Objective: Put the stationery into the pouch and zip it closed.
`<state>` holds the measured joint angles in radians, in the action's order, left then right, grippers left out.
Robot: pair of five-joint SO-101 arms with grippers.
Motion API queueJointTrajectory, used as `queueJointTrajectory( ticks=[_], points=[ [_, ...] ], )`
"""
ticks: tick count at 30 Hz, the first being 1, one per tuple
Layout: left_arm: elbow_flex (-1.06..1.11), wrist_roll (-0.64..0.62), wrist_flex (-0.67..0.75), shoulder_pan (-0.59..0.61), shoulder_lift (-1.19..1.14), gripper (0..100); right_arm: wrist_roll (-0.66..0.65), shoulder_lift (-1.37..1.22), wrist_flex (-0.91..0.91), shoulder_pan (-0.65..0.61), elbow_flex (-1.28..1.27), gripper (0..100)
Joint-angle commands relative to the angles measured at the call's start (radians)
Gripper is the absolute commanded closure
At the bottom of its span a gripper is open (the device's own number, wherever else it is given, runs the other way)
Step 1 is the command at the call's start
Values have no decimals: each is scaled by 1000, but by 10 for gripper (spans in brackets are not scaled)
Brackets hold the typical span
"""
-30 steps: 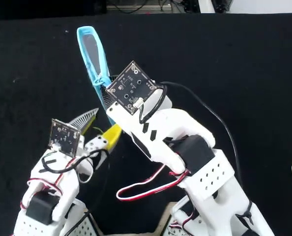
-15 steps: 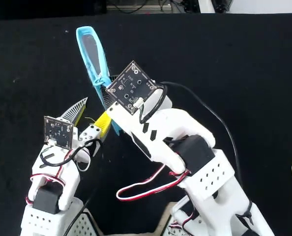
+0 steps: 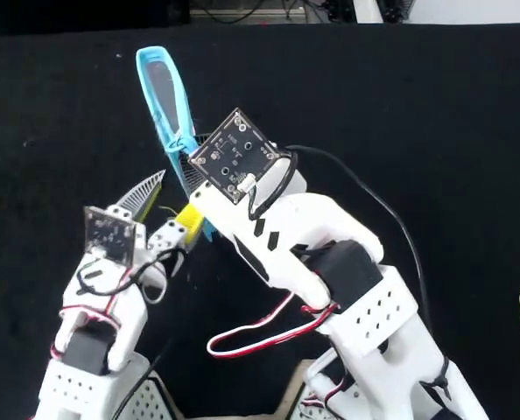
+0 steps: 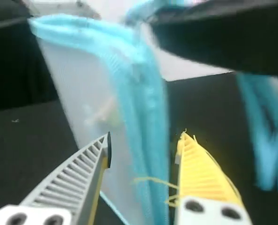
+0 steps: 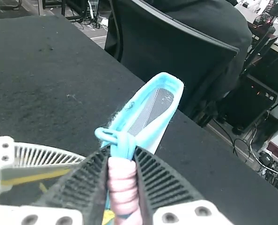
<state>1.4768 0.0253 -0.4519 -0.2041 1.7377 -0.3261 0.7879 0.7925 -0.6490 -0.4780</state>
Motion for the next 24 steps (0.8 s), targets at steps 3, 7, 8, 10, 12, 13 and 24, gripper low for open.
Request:
queueJointTrajectory(
  ticks=[3,7,8,10,12,13,24],
  points=[
    [-53,-5,192,22,-233,769,9,2,-31,9,12,987],
    [-160,-6,189,28,-384,770,6,7,-31,12,5,987],
    [-180,-6,172,28,-400,770,5,7,-31,15,-7,987],
    [-208,-6,103,24,-394,770,5,7,-31,32,-39,987],
    [-219,-6,46,19,-362,770,5,8,-32,51,-68,987],
    [-219,-6,34,19,-338,770,5,8,-32,61,-81,987],
    [-174,3,8,24,-133,808,9,8,-32,72,-104,988]
  ],
)
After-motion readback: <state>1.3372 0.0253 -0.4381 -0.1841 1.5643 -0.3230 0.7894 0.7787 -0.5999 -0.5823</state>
